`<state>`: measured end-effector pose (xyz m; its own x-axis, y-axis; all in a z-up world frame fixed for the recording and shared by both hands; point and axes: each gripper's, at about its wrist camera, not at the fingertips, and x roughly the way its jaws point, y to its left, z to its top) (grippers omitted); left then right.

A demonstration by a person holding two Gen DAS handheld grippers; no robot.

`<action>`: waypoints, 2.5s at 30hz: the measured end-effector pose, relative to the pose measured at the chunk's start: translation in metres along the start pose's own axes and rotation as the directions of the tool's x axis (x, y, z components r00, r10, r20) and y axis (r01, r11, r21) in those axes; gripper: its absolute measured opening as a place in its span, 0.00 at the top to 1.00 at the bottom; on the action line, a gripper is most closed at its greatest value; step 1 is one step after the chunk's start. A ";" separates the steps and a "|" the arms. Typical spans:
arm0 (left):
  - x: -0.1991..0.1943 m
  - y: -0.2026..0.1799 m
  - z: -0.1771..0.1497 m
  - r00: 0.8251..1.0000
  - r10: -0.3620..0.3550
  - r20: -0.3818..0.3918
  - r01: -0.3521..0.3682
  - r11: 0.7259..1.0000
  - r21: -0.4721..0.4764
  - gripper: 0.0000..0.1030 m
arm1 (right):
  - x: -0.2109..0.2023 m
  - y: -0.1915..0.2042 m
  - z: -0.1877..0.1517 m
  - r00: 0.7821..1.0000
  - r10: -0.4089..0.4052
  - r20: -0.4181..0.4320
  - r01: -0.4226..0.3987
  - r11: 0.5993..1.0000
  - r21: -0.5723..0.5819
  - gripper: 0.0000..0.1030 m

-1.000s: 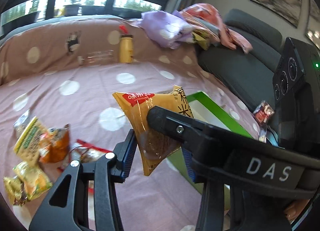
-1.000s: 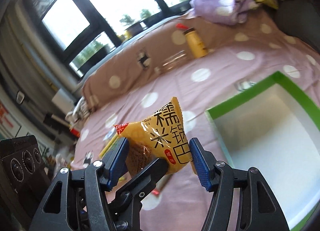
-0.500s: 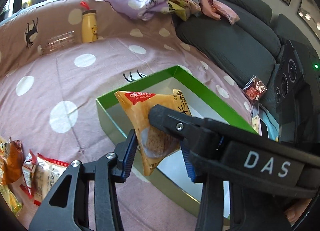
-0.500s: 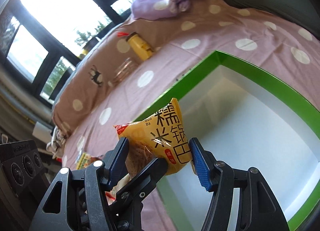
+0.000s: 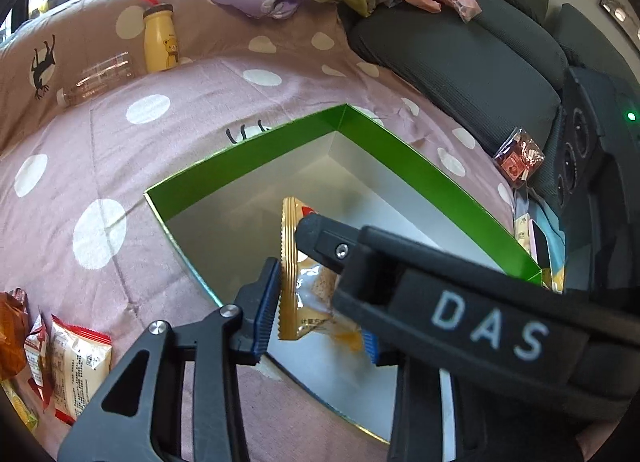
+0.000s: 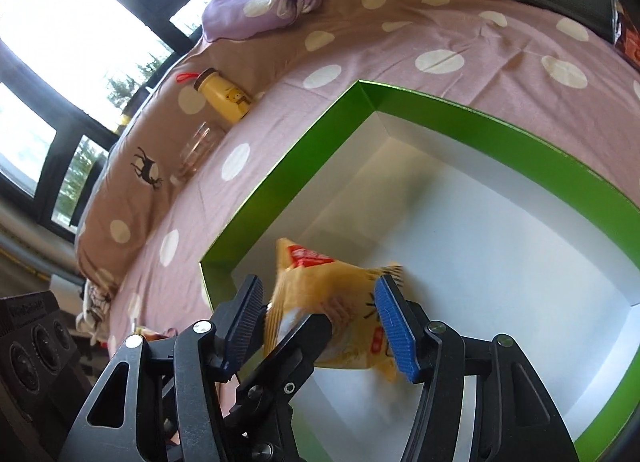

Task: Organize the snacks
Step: 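Carry the yellow bag with the right gripper over the green-rimmed box, then open the right gripper to drop the bag into the box, then move the right gripper back to the snack pile, then grasp the crumpled yellow wrapper with the right gripper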

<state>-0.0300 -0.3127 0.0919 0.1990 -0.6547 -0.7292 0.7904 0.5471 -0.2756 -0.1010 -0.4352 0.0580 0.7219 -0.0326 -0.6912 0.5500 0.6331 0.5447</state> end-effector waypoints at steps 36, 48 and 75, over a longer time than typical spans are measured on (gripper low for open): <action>-0.202 0.205 -0.147 0.824 0.564 0.057 -0.417 0.670 -0.615 0.41 | 0.037 0.097 -0.031 0.903 -0.362 0.232 0.419 0.861 -0.289 0.39; -0.218 0.232 -0.168 0.782 0.621 -0.051 -0.478 0.545 -0.688 0.19 | 0.037 0.136 -0.049 0.937 -0.278 0.213 0.343 0.851 -0.397 0.39; -0.196 0.270 -0.195 0.942 0.332 -0.053 -0.240 0.552 -0.799 0.38 | 0.135 0.299 -0.218 0.721 0.066 -0.689 -0.513 0.720 -0.468 0.42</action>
<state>0.0310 0.0650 0.0384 0.4189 -0.4073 -0.8116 -0.0744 0.8754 -0.4777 0.0696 -0.0816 0.0243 0.2675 0.5513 -0.7903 -0.1703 0.8343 0.5243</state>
